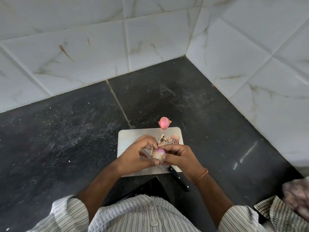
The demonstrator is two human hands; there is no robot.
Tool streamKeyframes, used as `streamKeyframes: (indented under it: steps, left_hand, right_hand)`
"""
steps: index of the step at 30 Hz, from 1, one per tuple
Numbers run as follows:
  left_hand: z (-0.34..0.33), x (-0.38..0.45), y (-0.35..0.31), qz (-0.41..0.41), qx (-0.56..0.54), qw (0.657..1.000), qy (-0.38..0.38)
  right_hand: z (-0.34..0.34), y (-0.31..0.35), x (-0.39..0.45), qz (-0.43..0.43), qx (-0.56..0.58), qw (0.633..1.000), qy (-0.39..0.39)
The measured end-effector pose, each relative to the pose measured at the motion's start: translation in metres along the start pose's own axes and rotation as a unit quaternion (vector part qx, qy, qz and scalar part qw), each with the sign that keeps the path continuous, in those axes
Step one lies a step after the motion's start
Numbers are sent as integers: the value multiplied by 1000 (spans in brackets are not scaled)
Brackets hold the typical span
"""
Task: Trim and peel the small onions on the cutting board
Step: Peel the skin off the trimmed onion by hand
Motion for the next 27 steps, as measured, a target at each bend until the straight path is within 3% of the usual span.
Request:
streamKeyframes:
  steps: [9, 16, 27]
  left_hand:
    - [-7, 3, 4, -19, -1, 1000, 5]
    - [-1, 0, 13, 34, -48, 996, -67]
    - [-1, 8, 0, -13, 0, 999, -34]
  right_hand:
    - [3, -8, 1, -7, 7, 1000, -12]
    - [8, -4, 2, 5, -5, 999, -46]
    - [8, -3, 5, 22, -18, 998, -48]
Point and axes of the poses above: each hand's wrist, its own x-axis towards the middle knuckle, its own z-axis out of the back of the hand, y = z × x, the point moved 6 cm from there along x, towards the middle knuckle, and after that the axes turned 11 degrees about -x, right-handed, at the moved point
